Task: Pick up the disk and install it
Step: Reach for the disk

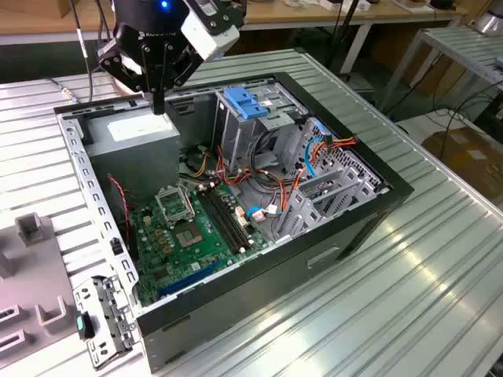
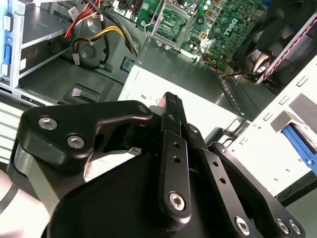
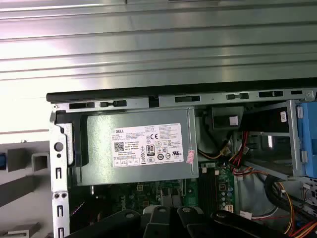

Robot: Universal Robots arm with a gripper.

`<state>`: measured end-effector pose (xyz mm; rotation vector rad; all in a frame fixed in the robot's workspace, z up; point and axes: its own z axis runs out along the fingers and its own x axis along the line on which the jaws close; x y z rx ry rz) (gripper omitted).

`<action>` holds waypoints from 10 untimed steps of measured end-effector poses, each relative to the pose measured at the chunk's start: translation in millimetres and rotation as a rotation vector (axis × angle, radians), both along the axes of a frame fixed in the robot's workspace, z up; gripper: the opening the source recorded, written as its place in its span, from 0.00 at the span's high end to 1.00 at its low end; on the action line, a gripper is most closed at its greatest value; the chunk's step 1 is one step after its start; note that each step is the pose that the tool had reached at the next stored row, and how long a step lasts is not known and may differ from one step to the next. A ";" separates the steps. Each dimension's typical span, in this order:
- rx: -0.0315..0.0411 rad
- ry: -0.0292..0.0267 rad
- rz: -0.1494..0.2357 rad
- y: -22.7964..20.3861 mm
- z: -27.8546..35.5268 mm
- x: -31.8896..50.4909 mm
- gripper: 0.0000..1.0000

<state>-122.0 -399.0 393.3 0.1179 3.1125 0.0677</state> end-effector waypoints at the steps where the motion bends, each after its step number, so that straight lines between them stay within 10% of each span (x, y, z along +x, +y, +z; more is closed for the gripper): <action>1: 0.0000 0.0000 0.000 0.0 0.0 0.0 0.89; 10: 0.0000 0.0000 0.000 0.0 0.0 -2.5 0.89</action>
